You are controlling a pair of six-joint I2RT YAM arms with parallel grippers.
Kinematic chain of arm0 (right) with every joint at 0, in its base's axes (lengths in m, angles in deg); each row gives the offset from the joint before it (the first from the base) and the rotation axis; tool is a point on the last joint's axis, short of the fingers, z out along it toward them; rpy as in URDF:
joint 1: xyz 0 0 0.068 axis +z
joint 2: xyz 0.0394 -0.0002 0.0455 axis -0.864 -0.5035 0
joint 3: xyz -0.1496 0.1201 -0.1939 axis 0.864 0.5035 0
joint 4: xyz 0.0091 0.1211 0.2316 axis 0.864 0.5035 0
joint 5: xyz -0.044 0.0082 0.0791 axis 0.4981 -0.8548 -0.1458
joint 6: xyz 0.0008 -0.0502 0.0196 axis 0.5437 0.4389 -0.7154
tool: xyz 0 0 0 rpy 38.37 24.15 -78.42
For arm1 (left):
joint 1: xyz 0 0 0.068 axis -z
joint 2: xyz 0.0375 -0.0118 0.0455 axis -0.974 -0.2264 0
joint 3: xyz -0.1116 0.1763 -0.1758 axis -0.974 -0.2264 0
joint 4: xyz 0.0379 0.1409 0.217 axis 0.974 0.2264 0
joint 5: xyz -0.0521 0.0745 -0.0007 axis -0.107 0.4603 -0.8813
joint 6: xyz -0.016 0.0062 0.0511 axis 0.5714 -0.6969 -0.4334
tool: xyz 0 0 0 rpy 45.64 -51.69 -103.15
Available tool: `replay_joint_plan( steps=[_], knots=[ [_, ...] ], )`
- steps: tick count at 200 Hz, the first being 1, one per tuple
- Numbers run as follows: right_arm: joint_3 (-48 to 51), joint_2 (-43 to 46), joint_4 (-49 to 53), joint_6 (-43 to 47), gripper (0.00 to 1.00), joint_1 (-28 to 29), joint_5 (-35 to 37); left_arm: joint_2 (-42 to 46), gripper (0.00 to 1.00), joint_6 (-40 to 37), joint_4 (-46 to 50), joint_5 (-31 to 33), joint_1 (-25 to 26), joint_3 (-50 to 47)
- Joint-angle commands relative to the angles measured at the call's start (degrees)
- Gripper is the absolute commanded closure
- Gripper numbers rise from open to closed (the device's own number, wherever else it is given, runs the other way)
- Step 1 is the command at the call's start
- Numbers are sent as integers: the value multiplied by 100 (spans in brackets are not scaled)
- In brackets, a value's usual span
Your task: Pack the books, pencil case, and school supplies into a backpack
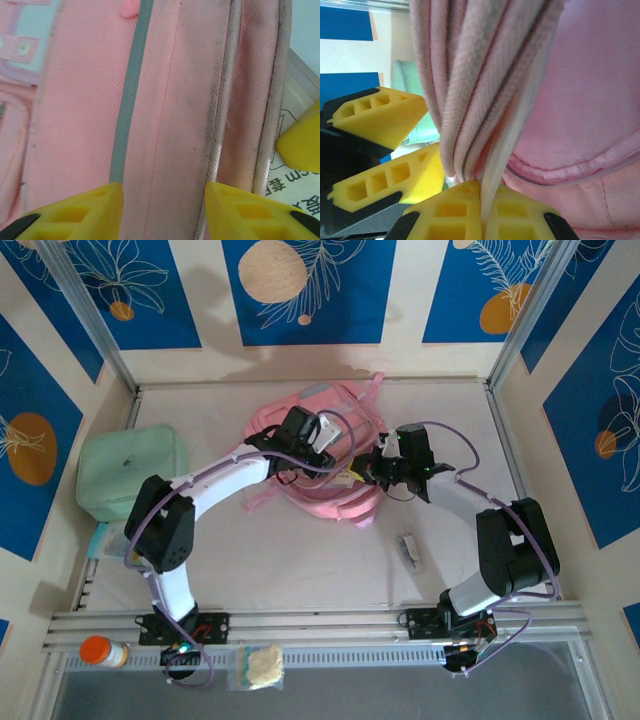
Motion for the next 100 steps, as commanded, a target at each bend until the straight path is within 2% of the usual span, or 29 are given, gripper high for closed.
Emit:
replay_joint_plan(
  steps=[1,27,45,76,100],
  knots=[
    [-332,30,-221,288,100,-41,69,29,53,-167,-282,-788,-55,-22],
    [-388,-16,-190,307,100,-64,-27,173,50,-175,-210,-1018,-48,-174],
    [-373,-19,-157,338,100,-72,13,333,47,-157,-496,-1106,-49,-476],
    [-367,-54,-226,298,100,-80,-58,76,47,-208,-386,-392,-72,-344],
    [-350,-55,-230,287,100,-78,-53,-151,54,-236,-339,-239,-105,-135]
  ],
)
